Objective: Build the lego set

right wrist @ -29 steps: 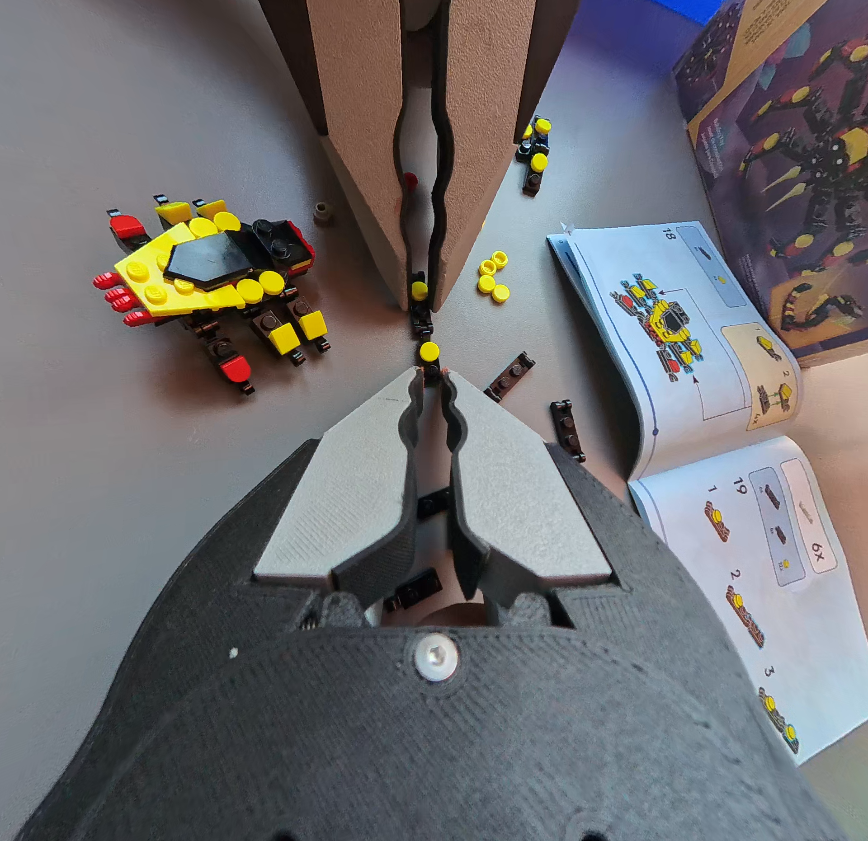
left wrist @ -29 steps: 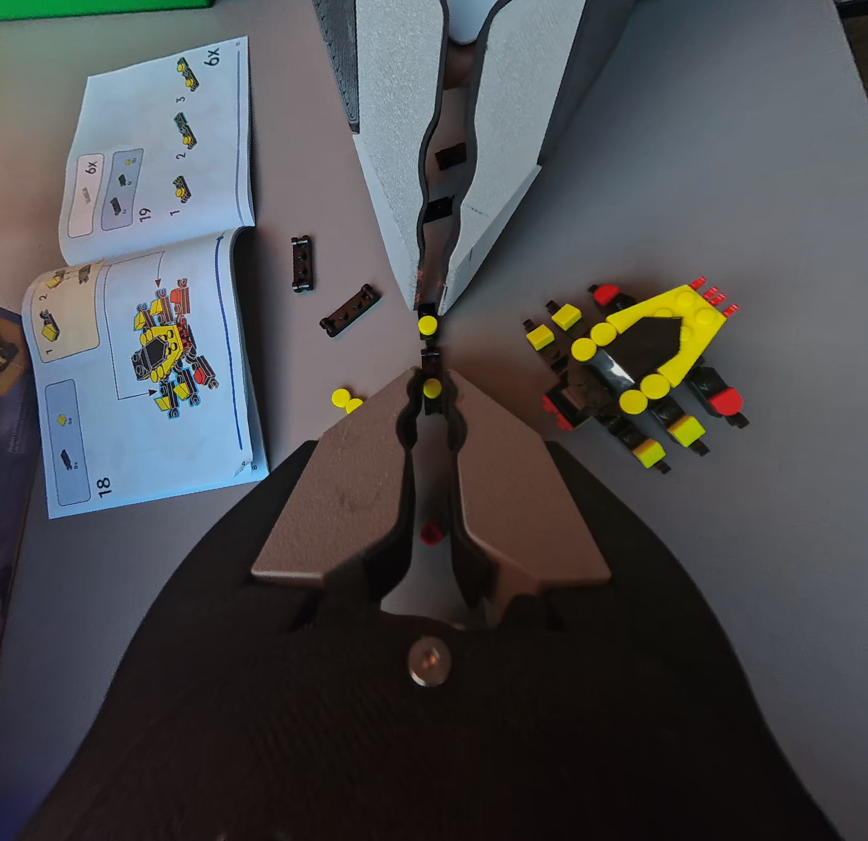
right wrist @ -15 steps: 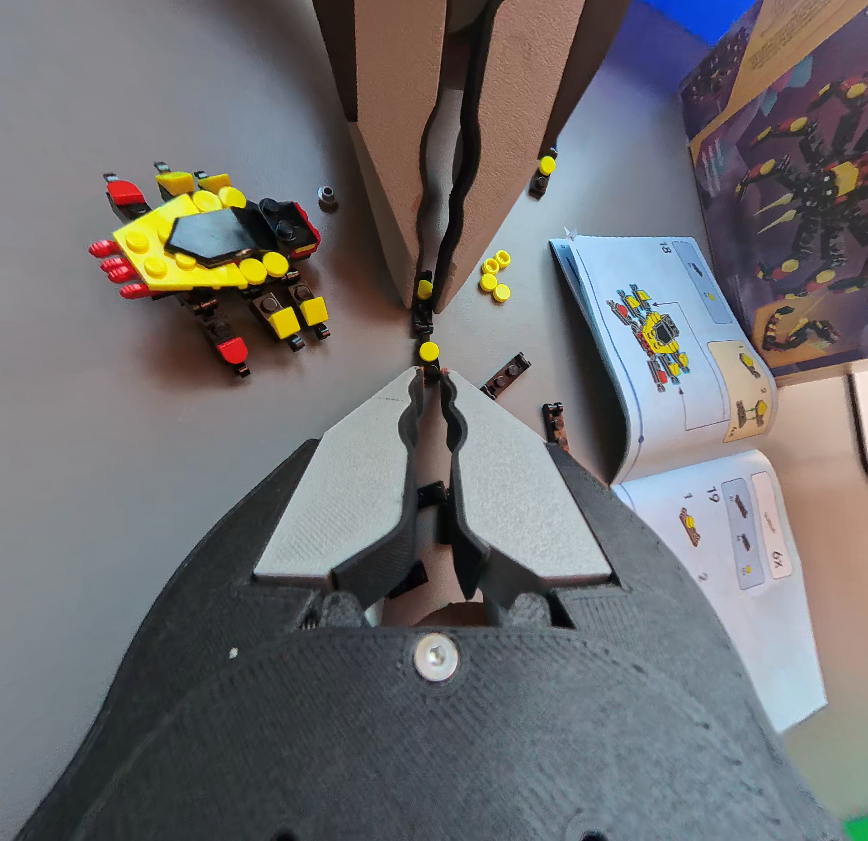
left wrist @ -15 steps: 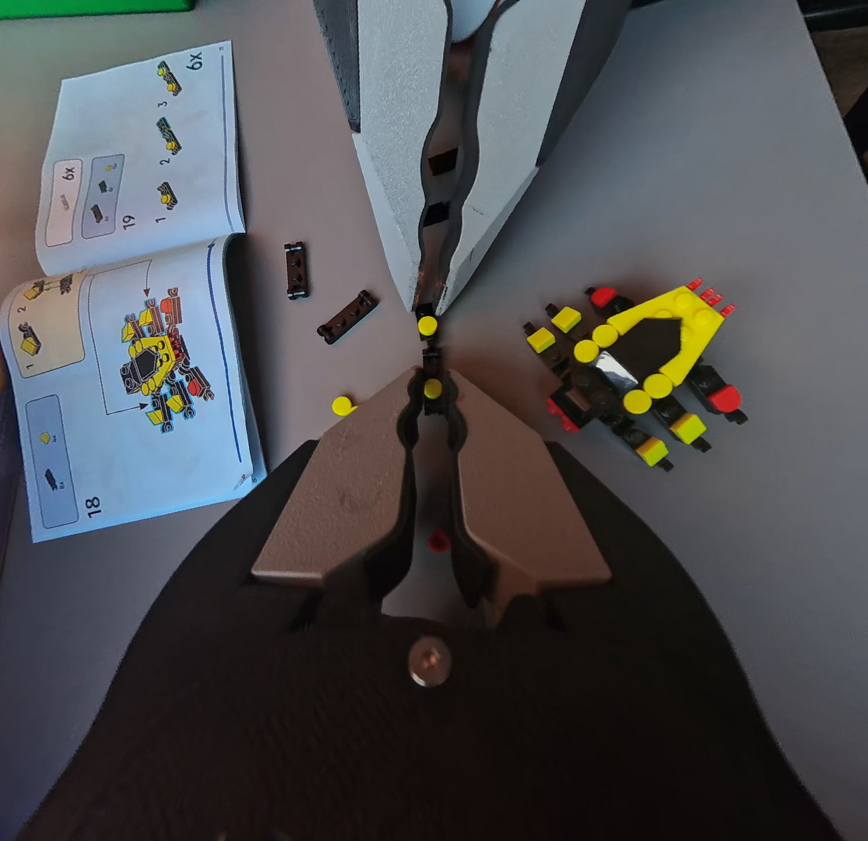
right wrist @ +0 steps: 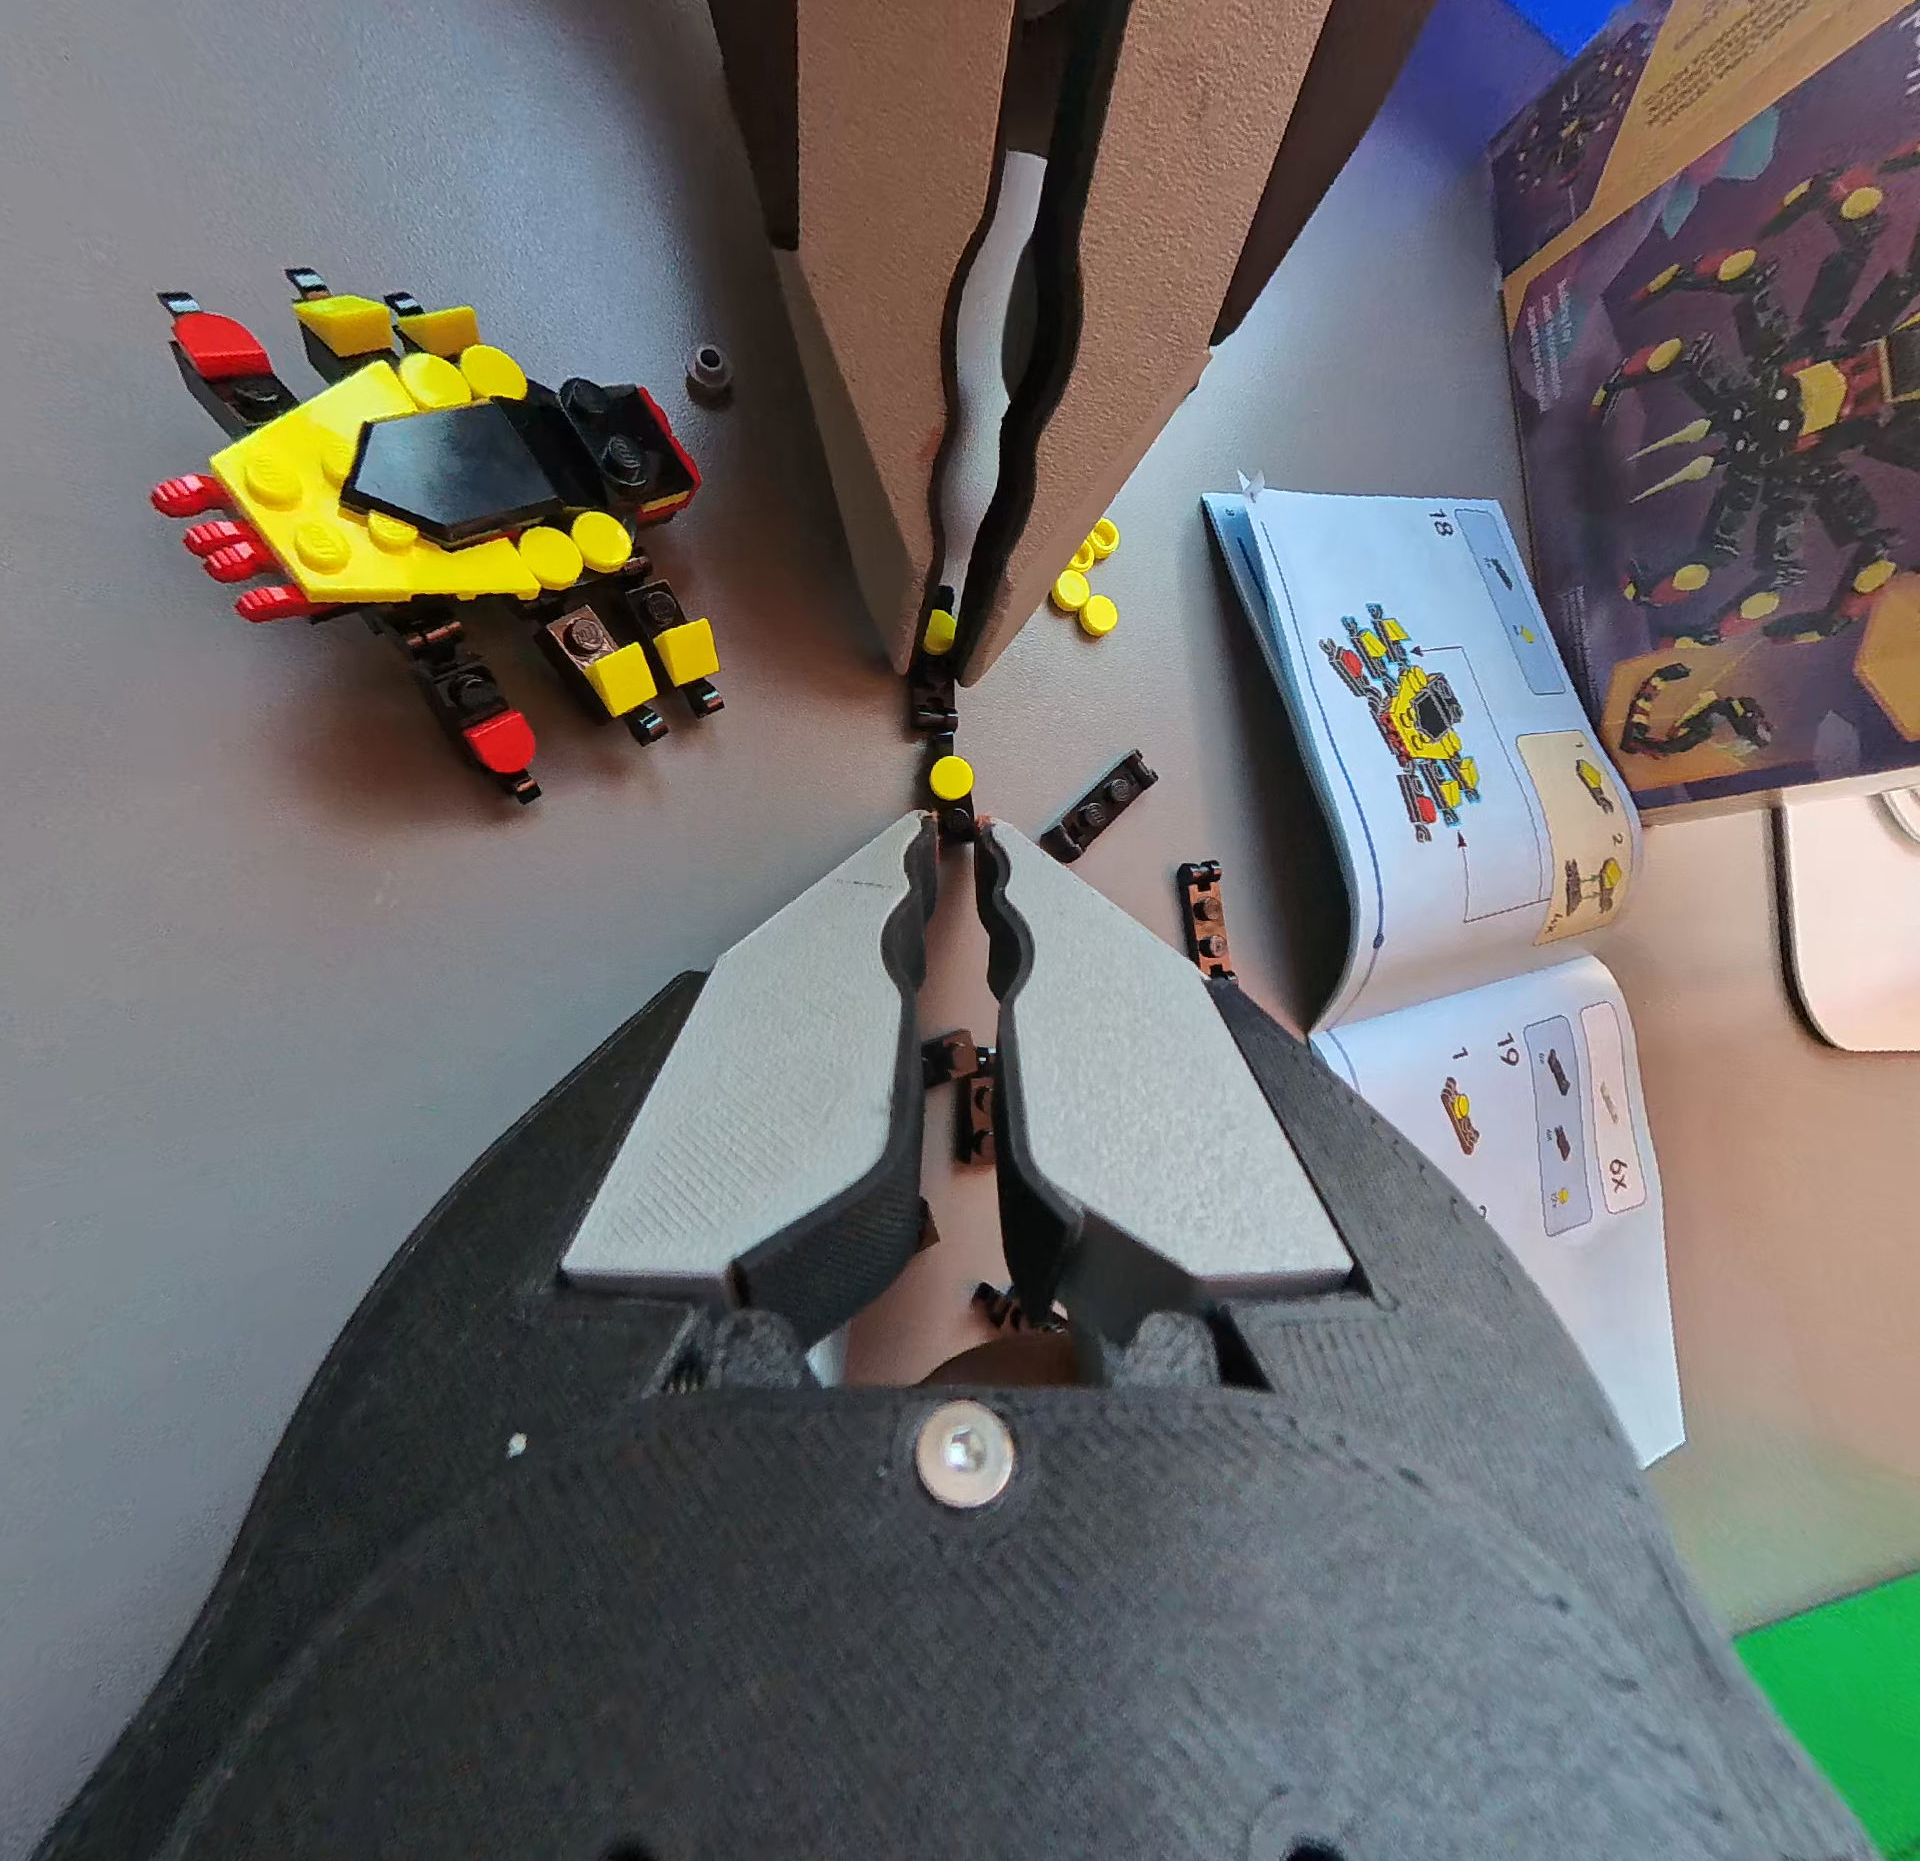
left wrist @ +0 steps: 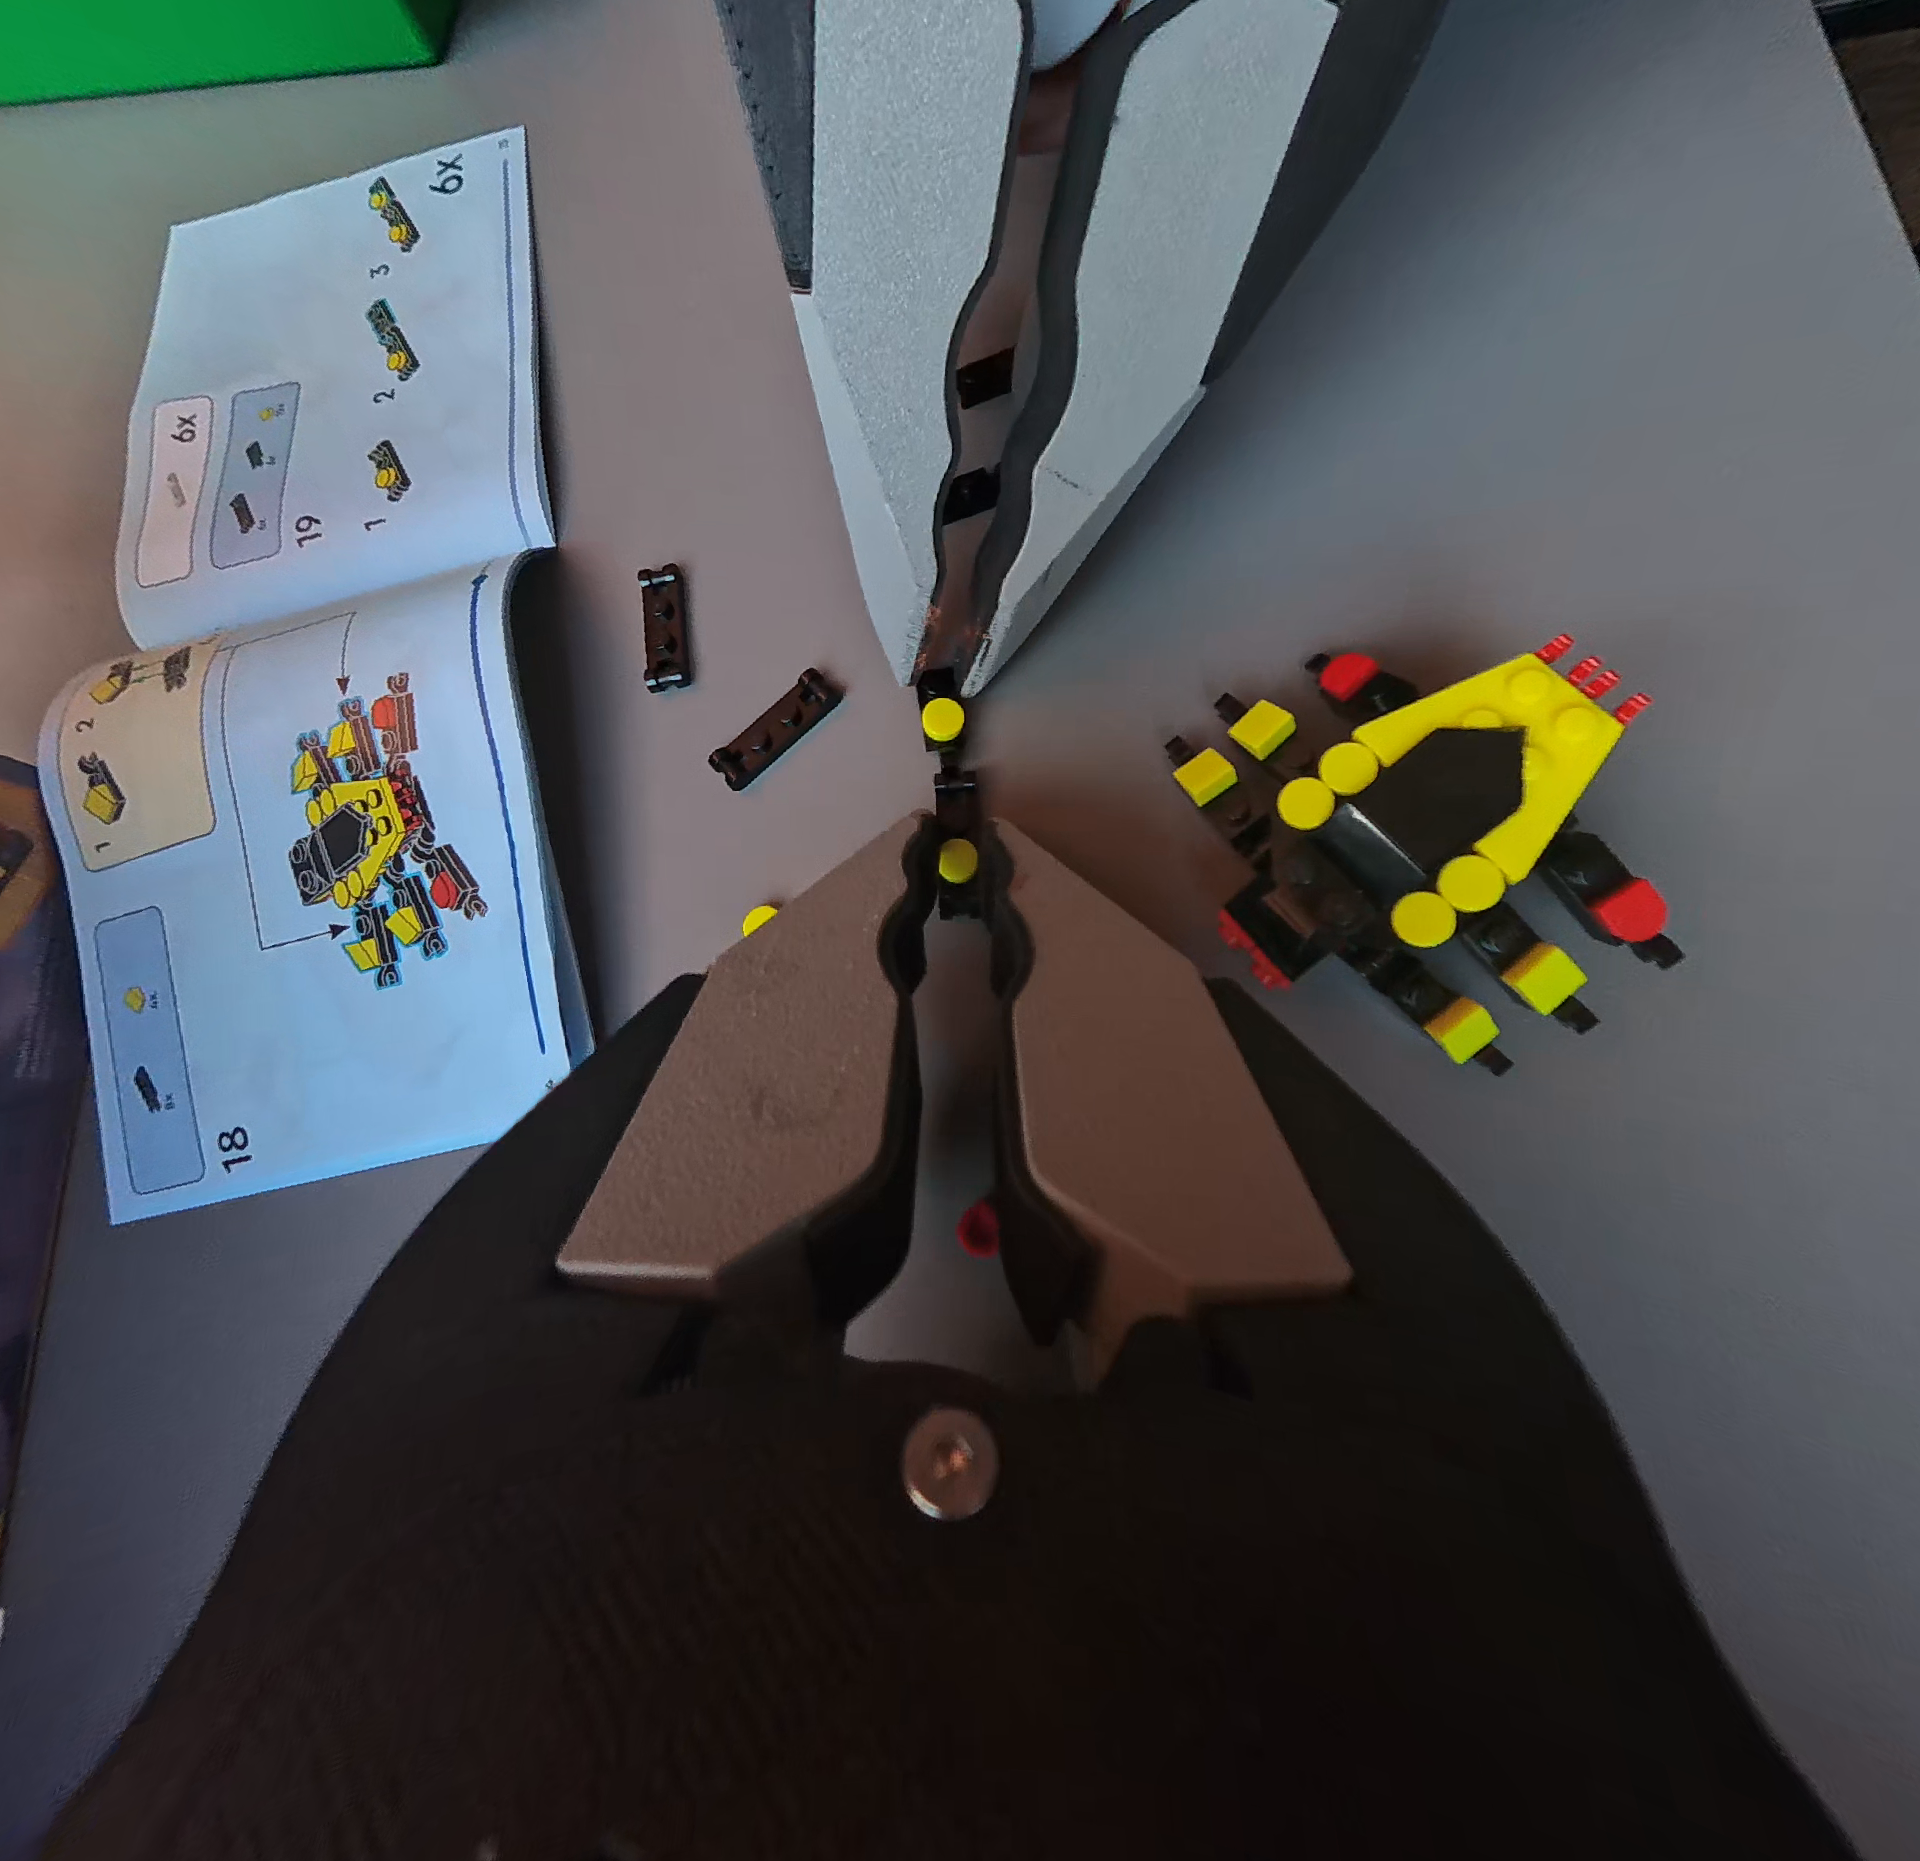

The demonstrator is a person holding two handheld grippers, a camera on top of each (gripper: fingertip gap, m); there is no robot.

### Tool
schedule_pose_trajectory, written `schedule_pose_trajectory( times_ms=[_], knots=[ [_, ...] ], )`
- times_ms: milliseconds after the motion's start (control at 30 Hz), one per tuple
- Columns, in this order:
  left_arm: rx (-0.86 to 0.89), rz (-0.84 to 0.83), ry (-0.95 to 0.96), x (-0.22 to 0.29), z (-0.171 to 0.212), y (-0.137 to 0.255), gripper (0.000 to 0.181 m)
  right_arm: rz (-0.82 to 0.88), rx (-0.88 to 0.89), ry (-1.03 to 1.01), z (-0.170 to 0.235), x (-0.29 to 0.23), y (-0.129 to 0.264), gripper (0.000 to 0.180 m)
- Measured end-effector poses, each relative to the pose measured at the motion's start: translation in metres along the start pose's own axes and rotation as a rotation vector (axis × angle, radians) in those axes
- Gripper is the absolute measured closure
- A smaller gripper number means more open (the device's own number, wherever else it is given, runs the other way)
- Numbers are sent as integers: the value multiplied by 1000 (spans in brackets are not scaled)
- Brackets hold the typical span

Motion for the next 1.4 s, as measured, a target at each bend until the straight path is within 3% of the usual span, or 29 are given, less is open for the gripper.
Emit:
schedule_pose_trajectory(
  times_ms=[33,500,1400],
  knots=[
    [0,0,5,0,0,0,177,0,-1,-1,0,0,0,176],
    [-4,-1,138,-2,-1,-1,177,6,-13,-9,1,1,1,176],
    [-4,-7,131,0,-2,-2,177,-16,3,-43,1,2,0,176]
  ],
)
Point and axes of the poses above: each gripper's, where its closed fingertips meet, y back along the fingers, z out of its underside, x = y × z across the jaws, the point moved 9 cm from there along y, back along the fingers, and after that the axes turned 4 degrees about -y, right-handed, at the moved point
